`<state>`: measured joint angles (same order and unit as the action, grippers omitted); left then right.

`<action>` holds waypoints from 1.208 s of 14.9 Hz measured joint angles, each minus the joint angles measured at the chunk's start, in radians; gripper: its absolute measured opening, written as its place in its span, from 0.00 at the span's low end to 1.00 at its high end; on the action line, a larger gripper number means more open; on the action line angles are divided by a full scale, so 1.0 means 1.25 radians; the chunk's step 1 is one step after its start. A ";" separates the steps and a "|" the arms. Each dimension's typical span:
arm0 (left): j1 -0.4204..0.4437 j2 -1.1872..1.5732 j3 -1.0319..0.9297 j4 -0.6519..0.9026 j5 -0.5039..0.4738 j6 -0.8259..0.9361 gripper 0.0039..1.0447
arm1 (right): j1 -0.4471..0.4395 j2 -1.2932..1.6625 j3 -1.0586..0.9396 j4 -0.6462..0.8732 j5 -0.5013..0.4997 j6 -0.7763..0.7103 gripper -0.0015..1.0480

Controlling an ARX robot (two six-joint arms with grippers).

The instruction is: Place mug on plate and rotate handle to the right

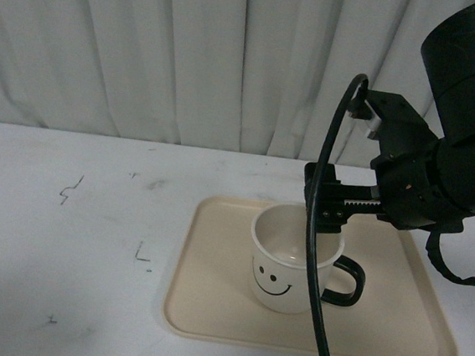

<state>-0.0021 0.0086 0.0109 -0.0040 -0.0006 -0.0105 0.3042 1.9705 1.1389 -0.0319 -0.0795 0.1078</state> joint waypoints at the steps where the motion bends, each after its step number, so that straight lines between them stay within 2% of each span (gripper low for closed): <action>1: 0.000 0.000 0.000 0.000 0.000 0.000 0.94 | 0.005 0.009 0.010 -0.006 0.001 0.000 0.94; 5: 0.000 0.000 0.000 0.000 0.000 0.000 0.94 | 0.014 0.049 0.049 -0.036 0.019 -0.003 0.93; 13: 0.000 0.000 0.000 0.000 0.000 0.000 0.94 | 0.035 0.087 0.108 -0.086 0.015 -0.006 0.06; 14: 0.000 0.000 0.000 0.000 0.000 0.000 0.94 | 0.040 0.086 0.112 -0.095 0.009 -0.015 0.03; 18: 0.000 0.000 0.000 0.000 0.000 0.000 0.94 | 0.039 0.042 0.113 -0.152 -0.055 -0.077 0.03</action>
<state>-0.0021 0.0086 0.0109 -0.0040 -0.0002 -0.0105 0.3534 2.0228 1.2804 -0.2214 -0.1486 0.0116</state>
